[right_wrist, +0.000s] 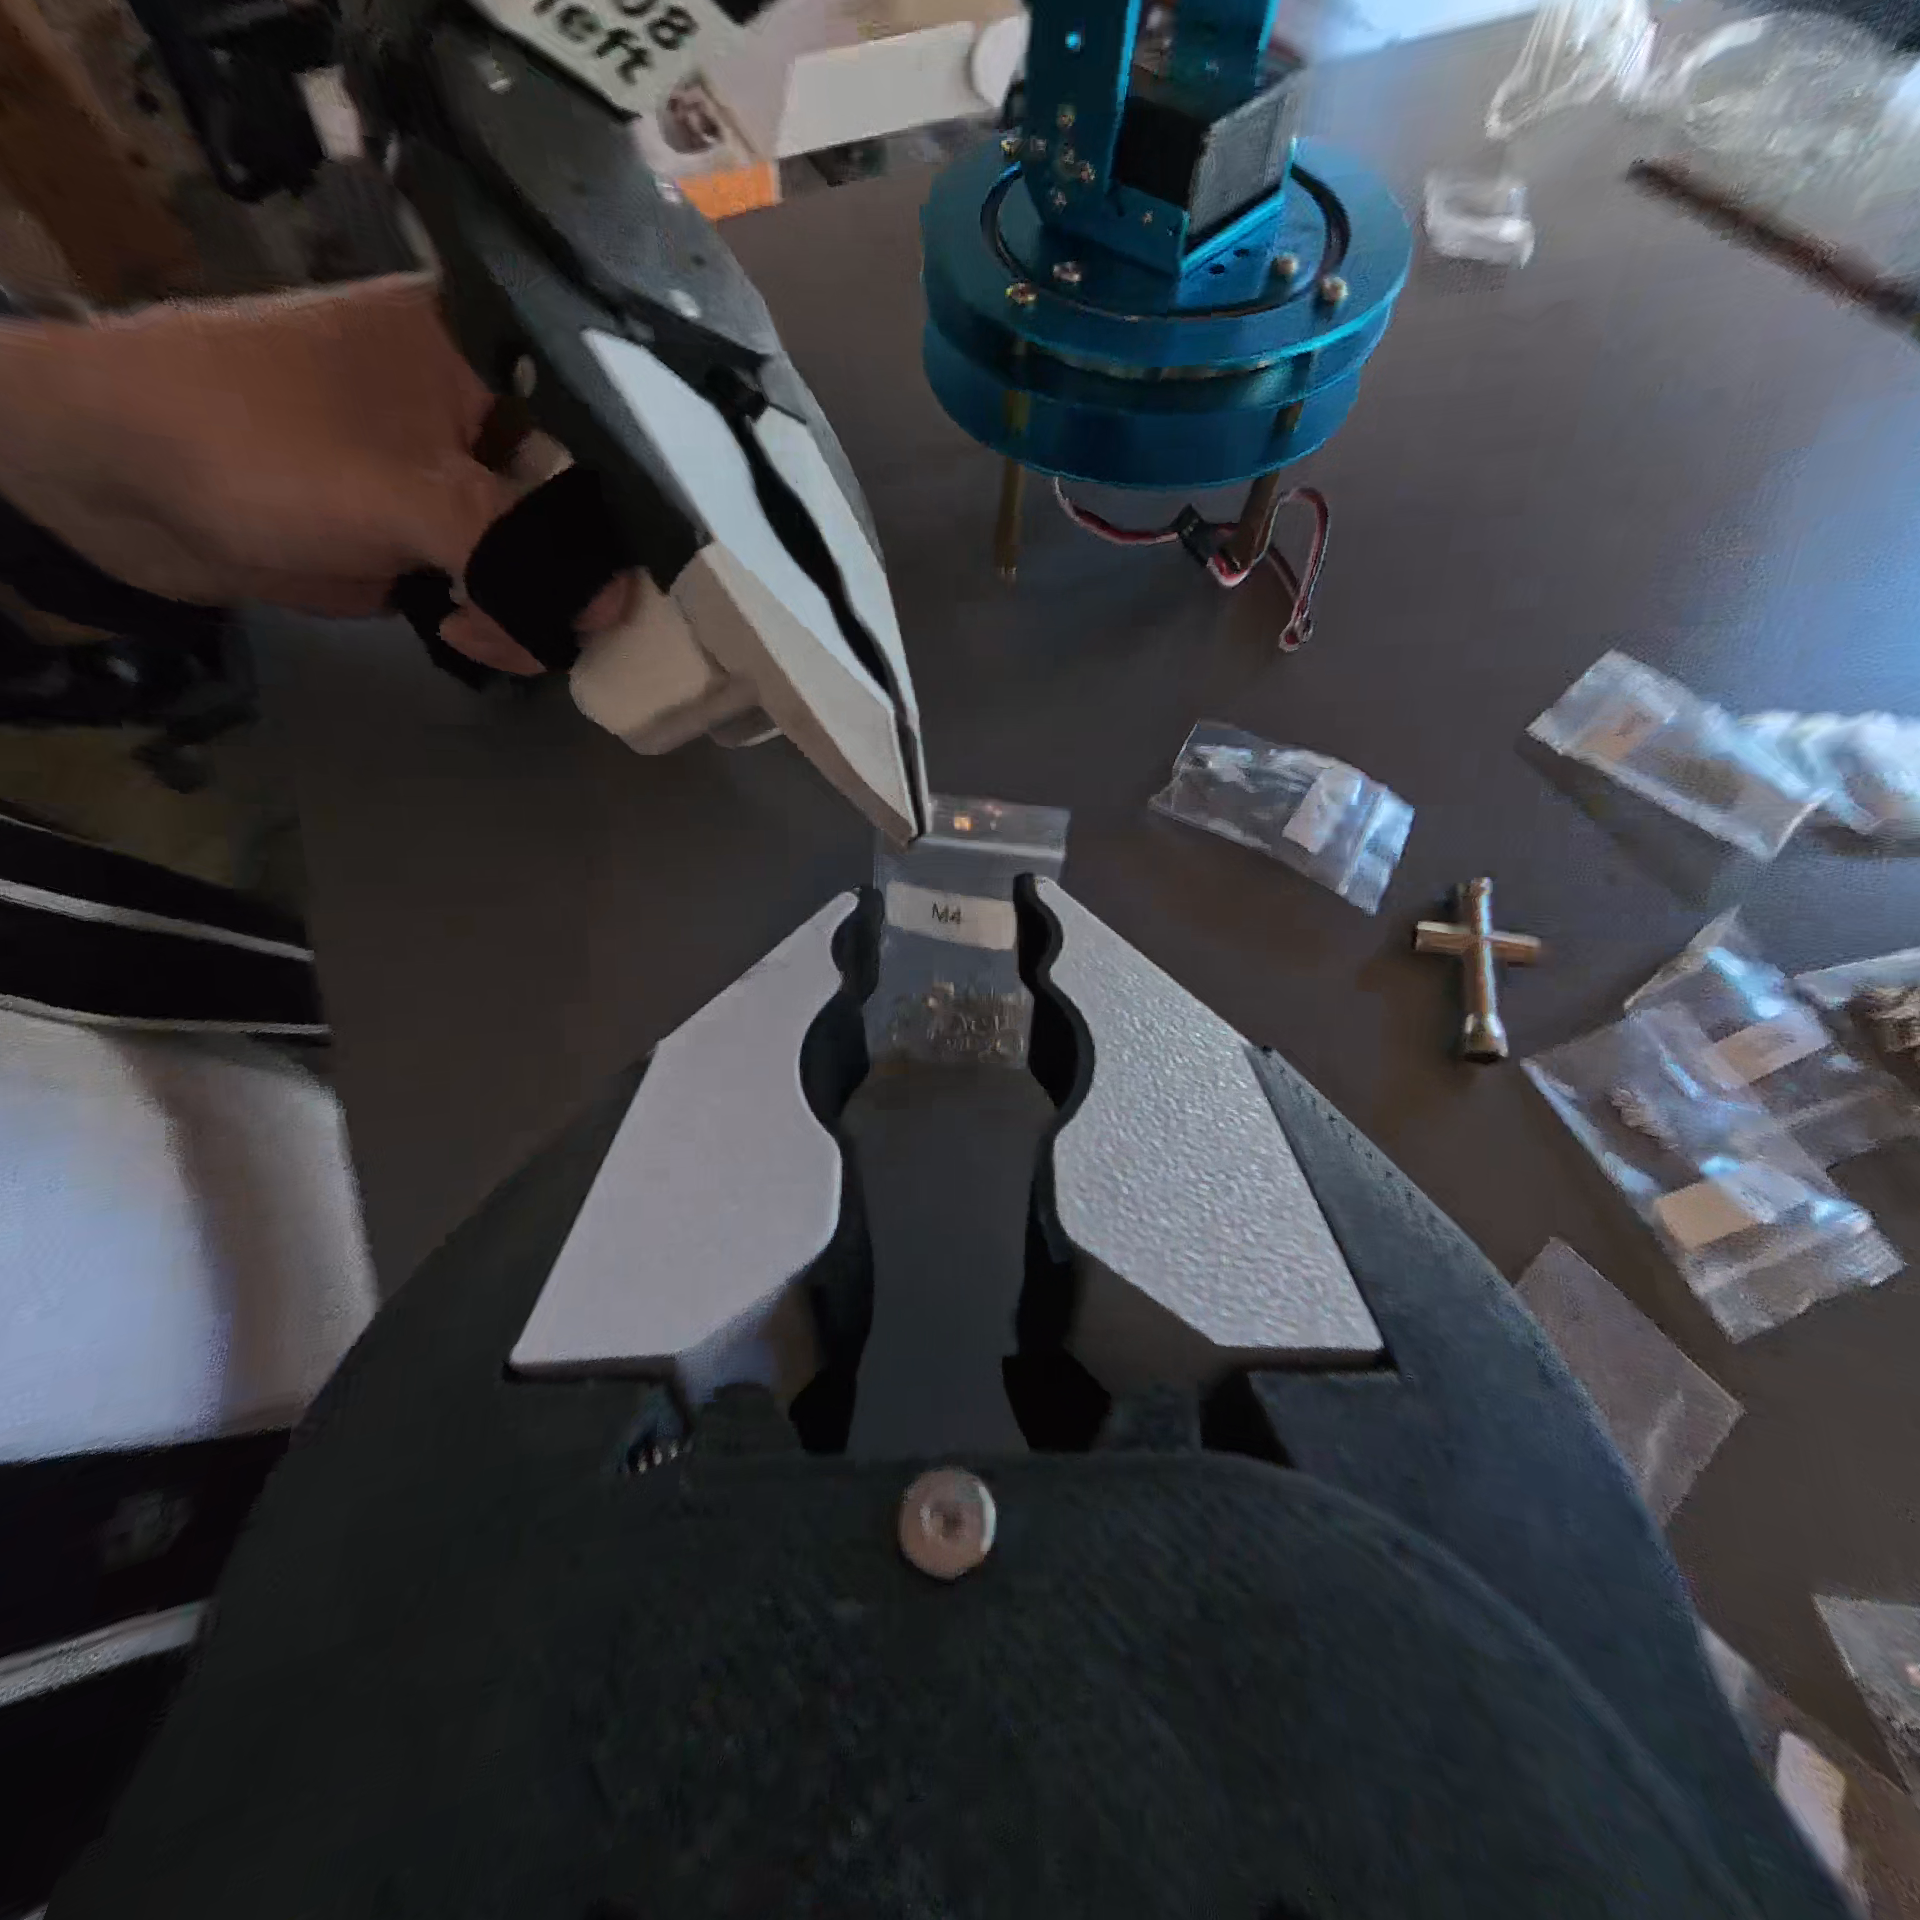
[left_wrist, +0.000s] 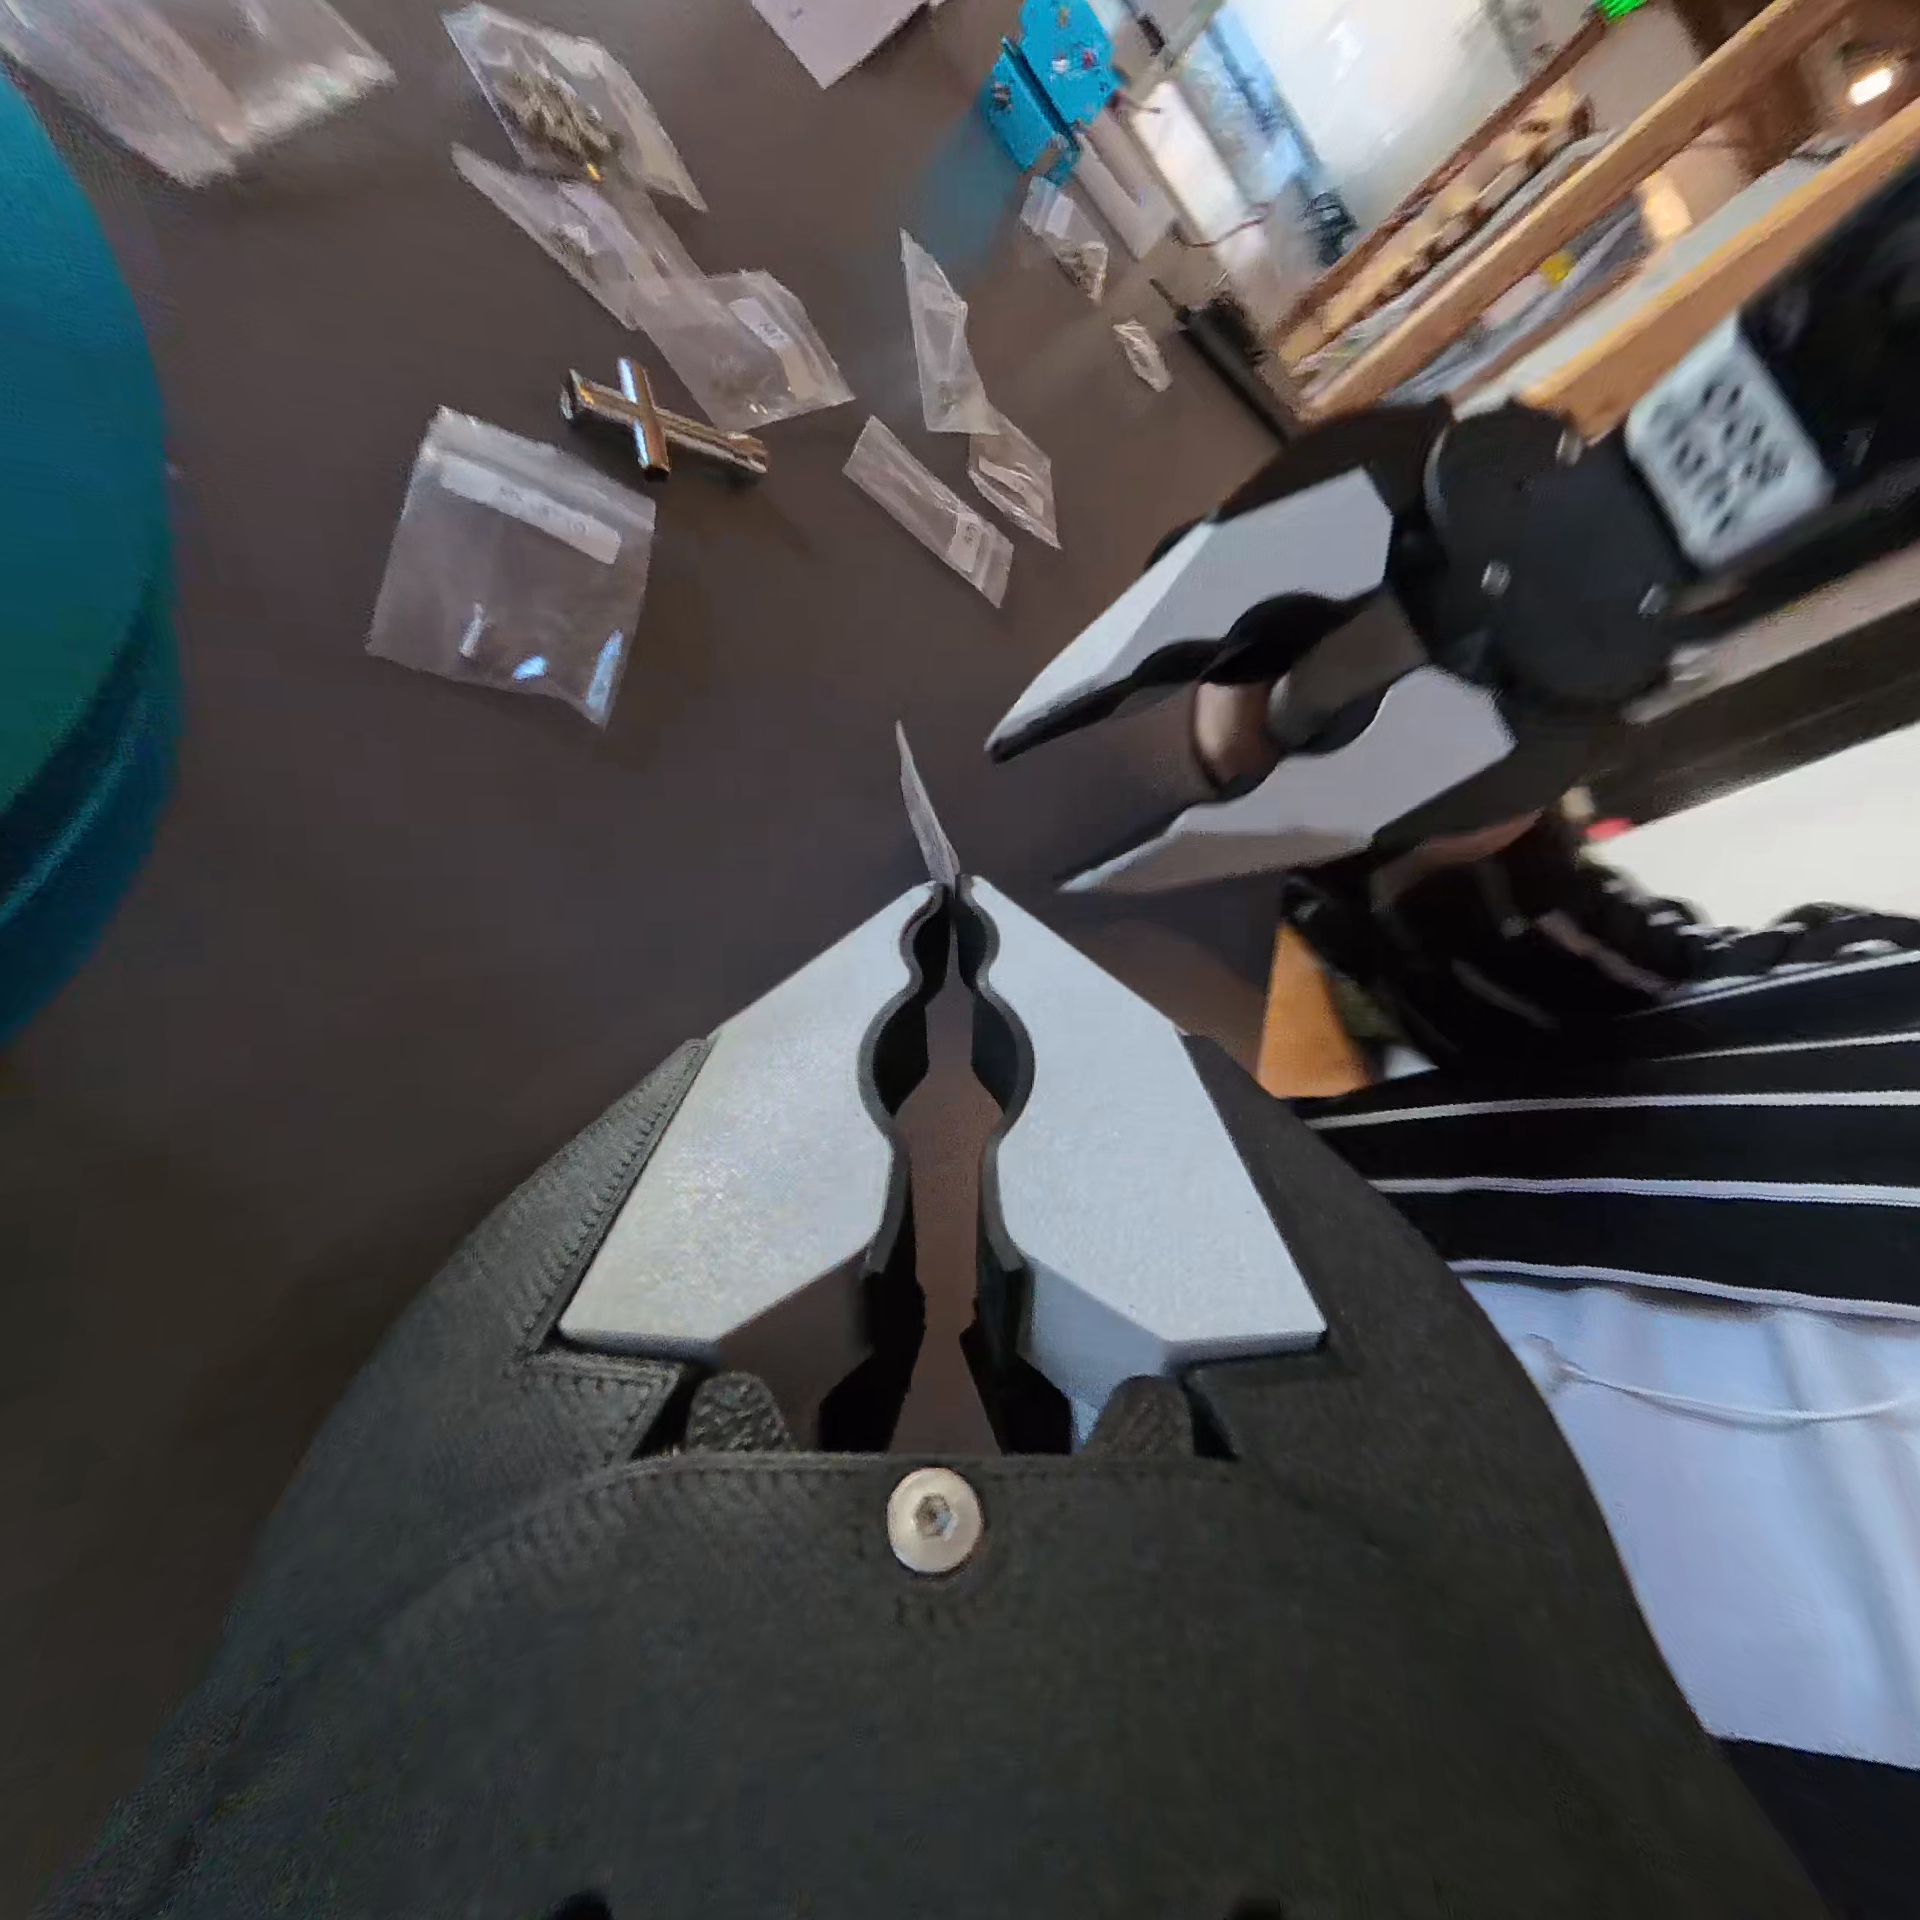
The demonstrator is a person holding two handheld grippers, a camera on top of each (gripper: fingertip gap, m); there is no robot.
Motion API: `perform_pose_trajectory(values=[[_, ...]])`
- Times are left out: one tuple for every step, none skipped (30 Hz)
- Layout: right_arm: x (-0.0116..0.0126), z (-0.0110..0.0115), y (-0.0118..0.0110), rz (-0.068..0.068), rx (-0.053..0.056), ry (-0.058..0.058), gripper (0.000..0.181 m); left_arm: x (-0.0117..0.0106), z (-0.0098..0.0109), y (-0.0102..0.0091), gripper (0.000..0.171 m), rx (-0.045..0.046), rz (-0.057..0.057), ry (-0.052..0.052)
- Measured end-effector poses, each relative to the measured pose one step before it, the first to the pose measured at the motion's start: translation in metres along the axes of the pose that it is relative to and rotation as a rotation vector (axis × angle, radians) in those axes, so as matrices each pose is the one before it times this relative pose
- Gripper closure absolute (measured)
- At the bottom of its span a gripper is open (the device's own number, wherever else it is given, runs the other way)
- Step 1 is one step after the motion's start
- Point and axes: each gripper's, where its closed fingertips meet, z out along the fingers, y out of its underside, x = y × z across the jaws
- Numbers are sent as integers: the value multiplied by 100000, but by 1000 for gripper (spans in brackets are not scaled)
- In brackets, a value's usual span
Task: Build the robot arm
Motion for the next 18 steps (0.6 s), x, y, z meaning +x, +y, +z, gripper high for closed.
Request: perform_pose_trajectory(values=[[394, -535, -69, 9337, -1638, -3577, 155, 78, -249, -255, 171, 726, 4796, -4939], [306, -515, -143, 11287, -670, -3664, 155, 255, -260, -317, 171, 831, 5572, -4606], [-401, -475, -401, 10467, 1733, -7186, 156, 268, -231, -316, 171, 709, 5505, -4802], [-626, -371, -519, 9791, 3242, -7311, 158, 83, -211, -320, 171, 975, 5162, -5901], [-456, -218, -481, 8608, 3861, -5413, 161, 9, -154, -281, 171, 1094, 4964, -6041], [-214, -12, -223, 6540, 3316, -3419, 162, 83, -38, -171, 171, 662, 4239, -5373], [177, 132, 160, 5333, 935, -1203, 162, 100, 67, -32, 171, 196, 3424, -5087], [473, 201, 341, 4177, -416, 45, 162, 130, 176, 92, 171, -305, 3431, -4632], [481, 179, 239, 3350, -85, -517, 162, 186, 239, 189, 171, -677, 3473, -4068], [451, 138, 176, 4140, 115, -1189, 161, 331, 278, 205, 171, -613, 3008, -2963], [300, 100, 77, 5594, 534, -2313, 161, 482, 277, 54, 171, 197, 1842, -1634], [101, 93, 116, 6099, 226, -3566, 162, 539, 273, 30, 171, 170, 493, -789], [122, 43, 211, 5284, -687, -3144, 160, 481, 308, 106, 171, -375, -354, -576], [225, -29, 185, 3980, -765, -2109, 159, 382, 361, 216, 171, -1075, -255, -708], [419, -108, 183, 2456, -779, -100, 159, 299, 365, 203, 171, -792, -92, -840], [426, -191, 147, 657, -543, 735, 161, 254, 319, 108, 171, 68, -557, -635], [350, -221, 100, -401, -330, 632, 164, 344, 287, 76, 171, 182, -1196, 519], [289, -209, 118, -251, -443, 384, 166, 408, 268, 88, 171, -233, -1676, 1266]])
